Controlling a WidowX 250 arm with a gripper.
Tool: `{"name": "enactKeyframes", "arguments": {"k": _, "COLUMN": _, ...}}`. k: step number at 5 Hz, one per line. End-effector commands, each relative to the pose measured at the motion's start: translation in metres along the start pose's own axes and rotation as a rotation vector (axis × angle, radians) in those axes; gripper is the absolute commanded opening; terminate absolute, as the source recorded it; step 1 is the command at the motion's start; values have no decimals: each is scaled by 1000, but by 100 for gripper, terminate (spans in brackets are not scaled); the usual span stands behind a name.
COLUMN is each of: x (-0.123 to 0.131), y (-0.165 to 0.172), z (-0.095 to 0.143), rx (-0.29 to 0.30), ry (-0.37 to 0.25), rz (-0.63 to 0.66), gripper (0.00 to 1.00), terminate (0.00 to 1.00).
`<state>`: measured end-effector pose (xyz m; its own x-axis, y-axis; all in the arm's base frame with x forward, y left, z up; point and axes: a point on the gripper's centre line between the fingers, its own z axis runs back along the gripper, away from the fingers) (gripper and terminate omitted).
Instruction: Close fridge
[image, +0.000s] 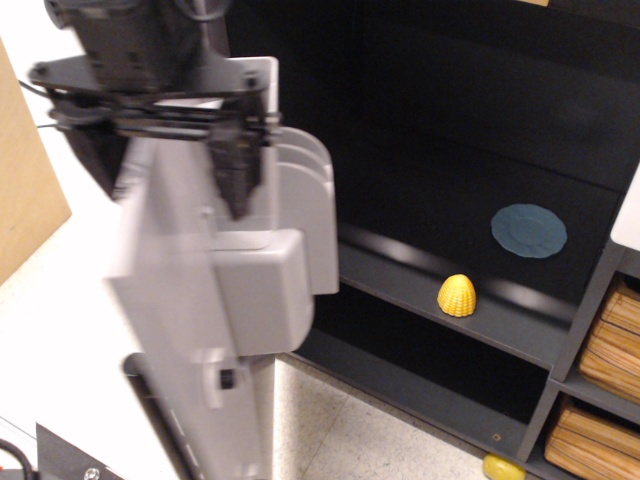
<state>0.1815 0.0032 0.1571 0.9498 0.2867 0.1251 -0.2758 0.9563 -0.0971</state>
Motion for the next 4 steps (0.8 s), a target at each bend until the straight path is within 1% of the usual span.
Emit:
{"name": "enactKeyframes", "arguments": {"k": 1, "x": 23, "y": -75, "z": -5, "rx": -52, "ry": -19, "rz": 38, "gripper": 100, "terminate": 0}}
{"name": "enactKeyframes", "arguments": {"k": 2, "x": 42, "y": -116, "z": -12, "rx": -58, "ry": -16, "rz": 61, "gripper": 100, "terminate": 0}}
{"name": "enactKeyframes", "arguments": {"k": 3, "x": 60, "y": -140, "z": -9, "rx": -93, "ry": -18, "rz": 41, "gripper": 100, "terminate": 0}}
{"name": "enactKeyframes", "arguments": {"k": 4, "x": 58, "y": -146, "z": 15, "rx": -182, "ry": -58, "rz": -26, "gripper": 100, "terminate": 0}}
